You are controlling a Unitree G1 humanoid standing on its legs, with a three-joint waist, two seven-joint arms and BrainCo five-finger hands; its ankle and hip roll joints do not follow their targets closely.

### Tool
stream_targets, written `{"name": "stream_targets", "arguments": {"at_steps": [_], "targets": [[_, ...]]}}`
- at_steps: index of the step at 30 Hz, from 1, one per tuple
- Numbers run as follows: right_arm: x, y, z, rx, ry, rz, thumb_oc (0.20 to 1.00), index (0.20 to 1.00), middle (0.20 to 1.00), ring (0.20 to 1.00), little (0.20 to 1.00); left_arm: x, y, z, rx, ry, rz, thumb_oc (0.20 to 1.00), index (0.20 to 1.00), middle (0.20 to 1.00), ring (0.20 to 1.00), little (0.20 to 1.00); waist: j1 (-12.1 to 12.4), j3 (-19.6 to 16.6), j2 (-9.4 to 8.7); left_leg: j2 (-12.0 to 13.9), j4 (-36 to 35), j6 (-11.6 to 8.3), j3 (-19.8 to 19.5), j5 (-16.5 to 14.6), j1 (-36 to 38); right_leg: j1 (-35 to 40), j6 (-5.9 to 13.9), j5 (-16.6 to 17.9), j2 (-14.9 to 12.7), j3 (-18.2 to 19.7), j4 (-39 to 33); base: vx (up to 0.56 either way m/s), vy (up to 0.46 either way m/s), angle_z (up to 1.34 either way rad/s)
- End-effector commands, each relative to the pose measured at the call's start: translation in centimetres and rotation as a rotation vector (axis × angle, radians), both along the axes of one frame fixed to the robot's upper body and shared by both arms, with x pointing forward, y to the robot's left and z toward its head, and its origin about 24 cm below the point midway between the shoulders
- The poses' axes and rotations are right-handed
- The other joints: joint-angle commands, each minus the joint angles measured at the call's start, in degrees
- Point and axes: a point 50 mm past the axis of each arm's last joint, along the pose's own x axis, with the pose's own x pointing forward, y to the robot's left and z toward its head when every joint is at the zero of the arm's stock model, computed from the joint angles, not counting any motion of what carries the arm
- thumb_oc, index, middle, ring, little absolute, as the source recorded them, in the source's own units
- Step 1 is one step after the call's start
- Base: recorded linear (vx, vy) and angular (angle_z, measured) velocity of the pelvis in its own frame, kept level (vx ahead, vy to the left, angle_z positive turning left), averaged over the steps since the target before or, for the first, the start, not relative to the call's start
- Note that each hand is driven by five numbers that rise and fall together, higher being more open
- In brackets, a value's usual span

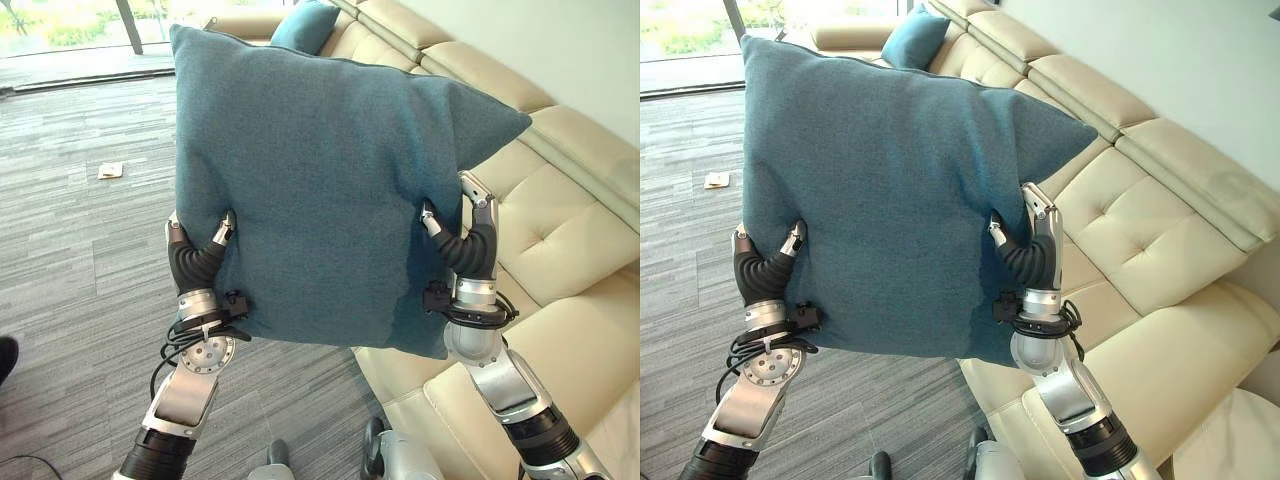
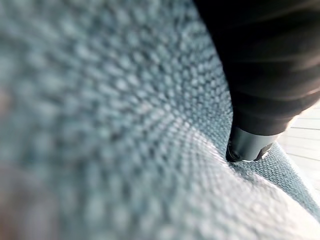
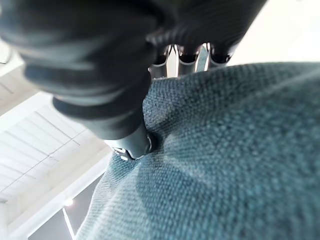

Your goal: Pick up all the scattered cushions and arrange them neatly on the sofa.

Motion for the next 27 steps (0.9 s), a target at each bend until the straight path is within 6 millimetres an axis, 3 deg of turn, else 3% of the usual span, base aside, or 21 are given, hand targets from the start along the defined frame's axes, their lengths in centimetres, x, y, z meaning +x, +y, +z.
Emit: {"name": "stream_targets", "arguments": {"at_steps": [1, 2, 3, 5, 7, 8, 9, 10, 11, 12, 14, 16, 17, 18, 19, 20, 21, 24, 27], "targets": [[-0.9, 1.2, 4.0, 0.054, -0.21, 0.111, 0.2, 0.2, 0.2, 0.2, 0.2, -0.5, -2.4, 5.1, 0.06, -0.279, -0.147, 0.2, 0.2, 0.2, 0.2, 0.2, -1.26, -0.69, 0.16, -1.58, -2.42, -4.1, 2.1, -10.18, 11.11, -0.19, 0.22, 3.02, 1.33, -2.73, -5.06, 0.39, -0.088, 0.33], [-1.0, 1.1, 4.1, 0.066, -0.214, 0.118, 0.2, 0.2, 0.2, 0.2, 0.2, -0.4, -2.3, 5.5, 0.068, -0.299, -0.145, 0.2, 0.2, 0.2, 0.2, 0.2, -1.34, -1.22, -0.21, -1.81, -2.42, -4.83, 2.45, -11.72, 12.56, 0.26, 0.75, 3.41, 0.98, -4.27, -7.06, 0.63, -0.209, 0.46], [-1.4, 1.3, 4.0, 0.046, -0.229, 0.135, 0.2, 0.2, 0.2, 0.2, 0.2, -0.6, -2.5, 5.3, 0.068, -0.296, -0.135, 0.2, 0.2, 0.2, 0.2, 0.2, -2.44, -2.61, -0.93, -1.76, 0.83, -5.23, 3.32, -14.17, 14.07, 2.73, -0.37, 5.78, 0.92, -4.96, -6.2, 0.64, -0.208, 0.4], [-1.5, 1.2, 3.7, 0.043, -0.213, 0.138, 0.2, 0.2, 0.2, 0.2, 0.2, -0.7, -2.6, 5.2, 0.064, -0.293, -0.144, 0.2, 0.2, 0.2, 0.2, 0.2, -3.09, -2.95, -0.08, -0.27, 5.11, -6.06, 3.25, -14.59, 13.9, 3.91, -0.97, 5.09, 1.95, -4.25, -5.52, 0.5, -0.169, 0.16], [-1.6, 0.5, 3.4, 0.025, -0.196, 0.131, 0.2, 0.2, 0.2, 0.2, 0.2, -1.0, -2.8, 5.0, 0.051, -0.292, -0.161, 0.2, 0.2, 0.2, 0.2, 0.2, -4.15, -3.51, 1.2, 1.27, 16.82, -8.01, 2.33, -10.17, 10.93, 6.37, -2.97, 3.5, 3.04, -3.45, -3.67, 0.55, -0.194, 0.2], [-1.4, 0.2, 3.6, 0.011, -0.194, 0.129, 0.2, 0.2, 0.2, 0.2, 0.2, -0.8, -2.9, 5.2, 0.039, -0.297, -0.174, 0.2, 0.2, 0.2, 0.2, 0.2, -3.53, -2.84, 1.43, 0.59, 29.74, -9.26, -0.54, -4.43, 4.82, 8.91, -5.52, 1.27, 3.95, -1.92, -3.2, 0.33, -0.164, 0.12], [-1.4, 0.2, 3.7, 0.012, -0.195, 0.129, 0.2, 0.2, 0.2, 0.2, 0.2, -0.8, -2.9, 5.3, 0.04, -0.298, -0.175, 0.2, 0.2, 0.2, 0.2, 0.2, -3.65, -2.91, 1.19, 0.32, 29.98, -9.2, -0.67, -4.23, 4.37, 8.67, -5.56, 1.46, 3.64, -1.99, -3.23, 0.41, -0.215, 0.17], [-1.3, -0.2, 3.8, 0.003, -0.198, 0.11, 0.2, 0.2, 0.2, 0.2, 0.2, -0.6, -2.9, 5.4, 0.024, -0.299, -0.183, 0.2, 0.2, 0.2, 0.2, 0.2, -3.48, -3.05, 1.39, -0.3, 35.33, -9.51, -1.67, -2.9, 1.95, 11.24, -7.43, -1.08, 5.03, -0.16, -3.25, 0.22, -0.092, -0.04], [-1.3, -0.2, 3.8, 0.003, -0.199, 0.109, 0.2, 0.2, 0.2, 0.2, 0.2, -0.6, -2.9, 5.4, 0.024, -0.299, -0.183, 0.2, 0.2, 0.2, 0.2, 0.2, -3.48, -3.07, 1.17, -0.57, 35.34, -9.41, -1.63, -2.65, 1.74, 11.06, -7.42, -0.91, 4.75, -0.12, -3.26, 0.34, -0.119, -0.39], [-1.2, -0.4, 3.9, -0.004, -0.198, 0.1, 0.2, 0.2, 0.2, 0.2, 0.2, -0.5, -3.1, 5.3, 0.016, -0.291, -0.195, 0.2, 0.2, 0.2, 0.2, 0.2, -3.29, -2.95, 0.93, -1.2, 36.37, -8.61, -1.9, -4.02, -0.71, 12.09, -7.64, -1.67, 4.77, 1.14, -3.47, 0.18, -0.029, -0.65], [-1.2, -0.7, 3.9, -0.007, -0.202, 0.082, 0.2, 0.2, 0.2, 0.2, 0.2, -0.4, -3.2, 5.0, 0.012, -0.276, -0.194, 0.2, 0.2, 0.2, 0.2, 0.2, -3.2, -3.1, 0.67, -2.08, 35.21, -7.28, -2.47, -5.61, -4.04, 13.82, -7.56, -2.32, 4.82, 3.35, -4.42, 0.28, -0.016, -0.72], [-1.2, -1.0, 3.7, -0.027, -0.197, 0.064, 0.2, 0.2, 0.2, 0.2, 0.2, -0.5, -3.0, 4.7, 0.019, -0.258, -0.184, 0.2, 0.2, 0.2, 0.2, 0.2, -2.55, -2.75, 0.29, -2.6, 29.99, -5.55, -4.03, -10.05, -7.03, 15.99, -6.89, -3.03, 4.67, 6.2, -4.97, 0.3, 0.023, -0.7], [-1.3, -0.9, 3.5, -0.03, -0.194, 0.065, 0.2, 0.2, 0.2, 0.2, 0.2, -0.6, -3.0, 4.6, 0.019, -0.254, -0.18, 0.2, 0.2, 0.2, 0.2, 0.2, -2.06, -2.63, 0.01, -3.33, 24.43, -5.13, -5.84, -9.34, -7.65, 16.6, -6.58, -3.08, 4.56, 8.12, -5.1, 0.35, 0.101, -0.7], [-1.3, -0.9, 3.3, -0.029, -0.182, 0.067, 0.2, 0.2, 0.2, 0.2, 0.2, -0.7, -2.7, 4.4, 0.013, -0.249, -0.165, 0.2, 0.2, 0.2, 0.2, 0.2, -1.61, -2.46, 1.38, -2.32, 14.21, -5.8, -11.52, -4.61, -8.71, 18.0, -6.61, -3.84, 5.99, 11.35, -5.28, 0.25, 0.078, -0.74], [-1.3, -0.9, 3.2, -0.03, -0.18, 0.067, 0.2, 0.2, 0.2, 0.2, 0.2, -0.7, -2.7, 4.3, 0.012, -0.248, -0.165, 0.2, 0.2, 0.2, 0.2, 0.2, -1.5, -2.48, 1.24, -2.29, 12.14, -5.94, -11.38, -3.6, -7.53, 18.13, -6.73, -3.88, 5.91, 11.51, -5.25, 0.35, 0.114, -1.32], [-1.2, -0.9, 2.9, -0.016, -0.165, 0.068, 0.2, 0.2, 0.2, 0.2, 0.2, -0.9, -2.2, 4.1, 0.007, -0.238, -0.137, 0.2, 0.2, 0.2, 0.2, 0.2, -0.97, -2.08, 2.09, -1.6, 5.67, -6.39, -18.2, 0.47, -11.41, 19.88, -7.28, -5.6, 6.97, 15.93, -4.87, 0.2, 0.03, -1.19], [-1.2, -0.9, 2.9, -0.016, -0.163, 0.069, 0.2, 0.2, 0.2, 0.2, 0.2, -0.9, -2.2, 4.1, 0.006, -0.237, -0.137, 0.2, 0.2, 0.2, 0.2, 0.2, -0.74, -2.1, 2.04, -1.35, 4.43, -6.5, -17.96, 0.87, -10.58, 19.98, -7.42, -5.78, 7.03, 16.2, -4.75, 0.27, 0.049, -1.34], [-1.1, -1.3, 2.4, -0.021, -0.134, 0.051, 0.2, 0.2, 0.2, 0.2, 0.2, -1.0, -1.7, 3.4, 0.005, -0.199, -0.115, 0.2, 0.2, 0.2, 0.2, 0.2, -1.25, -2.29, 3.99, -1.42, -1.3, -7.59, -23.37, 3.84, -11.63, 21.79, -7.88, -8.0, 9.01, 22.76, -3.37, 0.29, 0.114, -1.34], [-1.3, -1.1, 2.5, -0.057, -0.138, 0.059, 0.2, 0.2, 0.2, 0.2, 0.2, -1.2, -1.8, 2.9, -0.013, -0.18, -0.135, 0.2, 0.2, 0.2, 0.2, 0.2, -1.82, -3.19, 5.94, -0.69, -1.43, -7.58, -22.77, 5.5, -8.3, 21.69, -6.83, -8.06, 8.96, 26.93, -3.23, 0.16, 0.171, -1.57]]}}
